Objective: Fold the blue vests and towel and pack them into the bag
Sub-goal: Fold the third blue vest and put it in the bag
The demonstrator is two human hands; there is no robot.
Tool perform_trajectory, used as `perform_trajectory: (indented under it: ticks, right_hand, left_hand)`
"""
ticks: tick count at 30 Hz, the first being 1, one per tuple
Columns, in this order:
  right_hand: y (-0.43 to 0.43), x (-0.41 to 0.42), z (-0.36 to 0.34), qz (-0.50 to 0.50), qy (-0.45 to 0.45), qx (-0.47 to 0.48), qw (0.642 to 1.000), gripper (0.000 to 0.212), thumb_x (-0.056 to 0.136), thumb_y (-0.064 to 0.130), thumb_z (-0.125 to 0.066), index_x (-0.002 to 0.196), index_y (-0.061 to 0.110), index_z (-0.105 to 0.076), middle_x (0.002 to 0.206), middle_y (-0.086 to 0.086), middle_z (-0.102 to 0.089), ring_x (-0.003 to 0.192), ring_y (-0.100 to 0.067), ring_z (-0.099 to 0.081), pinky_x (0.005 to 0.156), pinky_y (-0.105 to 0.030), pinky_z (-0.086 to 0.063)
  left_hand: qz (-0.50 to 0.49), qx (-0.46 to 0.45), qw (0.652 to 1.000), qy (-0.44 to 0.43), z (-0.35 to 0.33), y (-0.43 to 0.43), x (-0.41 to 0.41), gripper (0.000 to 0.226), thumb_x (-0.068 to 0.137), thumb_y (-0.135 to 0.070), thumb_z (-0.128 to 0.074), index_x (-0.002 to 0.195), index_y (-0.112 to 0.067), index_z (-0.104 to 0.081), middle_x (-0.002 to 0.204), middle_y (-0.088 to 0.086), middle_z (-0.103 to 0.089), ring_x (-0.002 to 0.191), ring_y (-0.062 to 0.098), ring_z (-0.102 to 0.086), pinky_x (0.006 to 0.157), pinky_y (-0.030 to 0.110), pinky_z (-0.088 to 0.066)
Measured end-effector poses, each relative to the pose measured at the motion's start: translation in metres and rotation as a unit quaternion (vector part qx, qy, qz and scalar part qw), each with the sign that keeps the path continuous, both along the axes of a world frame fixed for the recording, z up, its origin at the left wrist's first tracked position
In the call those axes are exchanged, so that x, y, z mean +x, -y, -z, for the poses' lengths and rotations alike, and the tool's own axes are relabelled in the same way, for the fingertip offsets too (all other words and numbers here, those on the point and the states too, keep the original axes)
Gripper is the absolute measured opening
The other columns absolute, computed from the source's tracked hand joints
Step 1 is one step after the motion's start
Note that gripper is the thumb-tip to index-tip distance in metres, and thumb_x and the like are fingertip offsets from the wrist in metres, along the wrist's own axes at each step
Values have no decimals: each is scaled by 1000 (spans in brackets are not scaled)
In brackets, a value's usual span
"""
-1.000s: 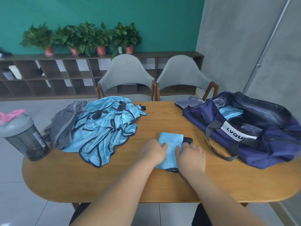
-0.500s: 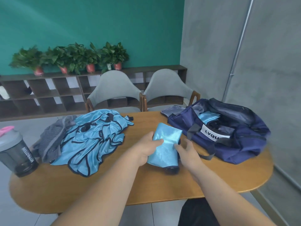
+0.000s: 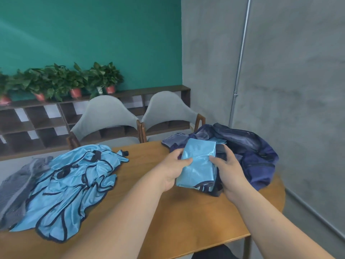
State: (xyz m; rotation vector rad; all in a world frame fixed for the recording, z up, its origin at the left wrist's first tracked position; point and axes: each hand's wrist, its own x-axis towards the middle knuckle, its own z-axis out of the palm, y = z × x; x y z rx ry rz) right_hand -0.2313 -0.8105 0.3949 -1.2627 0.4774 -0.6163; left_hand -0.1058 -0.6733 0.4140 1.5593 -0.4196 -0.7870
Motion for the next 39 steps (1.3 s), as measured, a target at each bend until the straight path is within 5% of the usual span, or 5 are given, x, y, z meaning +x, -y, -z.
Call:
perform_trajectory:
  ticks: [8,16,25,31,39]
  right_hand:
    - [70,37,-7,62,-131,-115,983,32,101,6,-54,128,23,-58,108,-2,-74,95,-24,-73,82,-42,-63]
    - [112,49,21,0,-307,-272,912,40,96,13,-54,134,28,-52,110,2,-68,102,-21,-64,92,-40,-55]
    - [137,40,21,-91,-349,-308,881,39,94,14,-56,129,28,-62,117,4,-71,109,-18,-66,95,-35,-56]
    - [145,23,-6,-144,-387,-281,866,32,92,15,-60,118,30,-71,109,9,-74,103,-10,-68,87,-23,-53]
    - [158,37,-20,-175,-382,-204,884,48,65,38,-68,101,6,-69,109,-13,-75,94,-23,-69,86,-38,-52]
  left_hand:
    - [55,148,954,255,3,68,33,37,108,-36,-55,144,-30,-50,130,-3,-66,112,21,-67,94,46,-61]
    - [196,395,638,632,6,116,74,85,97,0,-54,165,-32,-14,176,-6,-6,133,38,-55,83,43,-48]
    - [276,436,390,762,-6,132,81,32,106,-26,-57,137,-22,-64,147,6,-52,135,33,-42,106,44,-37]
    - [312,319,563,695,-14,106,88,35,105,-52,-46,83,-29,-59,93,-4,-58,97,23,-45,93,41,-36]
    - [137,370,589,706,-5,145,103,44,98,-39,-59,141,-38,-55,133,5,-36,124,32,-36,99,42,-37]
